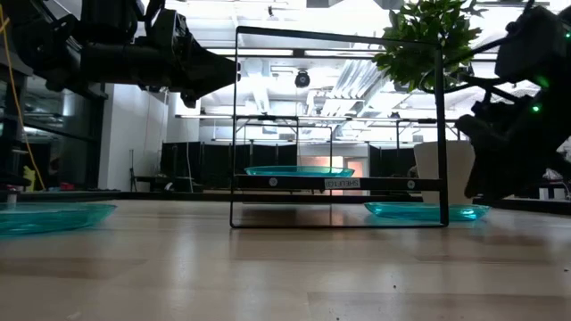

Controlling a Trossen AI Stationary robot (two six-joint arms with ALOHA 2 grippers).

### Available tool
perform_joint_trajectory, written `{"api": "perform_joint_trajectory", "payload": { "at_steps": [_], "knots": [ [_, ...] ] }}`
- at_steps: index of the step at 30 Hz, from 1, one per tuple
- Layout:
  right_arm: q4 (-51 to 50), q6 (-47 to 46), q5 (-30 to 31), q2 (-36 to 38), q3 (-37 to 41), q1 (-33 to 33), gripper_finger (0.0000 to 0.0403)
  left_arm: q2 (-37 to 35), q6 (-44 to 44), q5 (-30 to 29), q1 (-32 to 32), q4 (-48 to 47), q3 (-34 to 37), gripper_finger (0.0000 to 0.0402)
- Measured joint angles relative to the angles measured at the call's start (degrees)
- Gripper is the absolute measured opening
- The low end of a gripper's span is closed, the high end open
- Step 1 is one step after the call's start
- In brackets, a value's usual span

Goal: Place and stack plates onto a shelf
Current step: Stack the blue plate on top of the blue plate on the shelf

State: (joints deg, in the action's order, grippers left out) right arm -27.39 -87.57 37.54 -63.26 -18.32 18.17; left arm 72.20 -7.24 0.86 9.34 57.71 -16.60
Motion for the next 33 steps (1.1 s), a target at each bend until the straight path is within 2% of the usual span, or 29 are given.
{"api": "perform_joint_trajectory", "payload": {
  "at_steps": [5, 14, 25, 29, 33],
  "knots": [
    [13.1, 0.7, 3.0, 0.0, 4.6, -0.3, 0.0138, 0.0, 0.0, 0.0, 0.0, 0.0, 0.0, 0.0129],
    [27.4, 0.8, 3.3, -0.4, 11.1, -2.1, 0.0138, 0.0, 0.0, 0.0, 0.0, 0.0, 0.0, 0.0129],
    [33.0, 0.8, 3.4, -6.4, 11.5, -2.2, 0.0136, 0.0, -0.1, 0.0, 0.0, 0.0, 0.0, 0.0129],
    [33.0, 0.0, 4.5, -8.8, 11.3, -2.2, 0.0100, 0.0, -0.1, 0.0, 0.0, 0.0, 0.0, 0.0129],
    [33.0, 1.7, 4.6, -8.7, 11.4, -2.2, 0.0018, 0.0, -0.1, 0.0, 0.0, 0.0, 0.0, 0.0129]
  ]
}}
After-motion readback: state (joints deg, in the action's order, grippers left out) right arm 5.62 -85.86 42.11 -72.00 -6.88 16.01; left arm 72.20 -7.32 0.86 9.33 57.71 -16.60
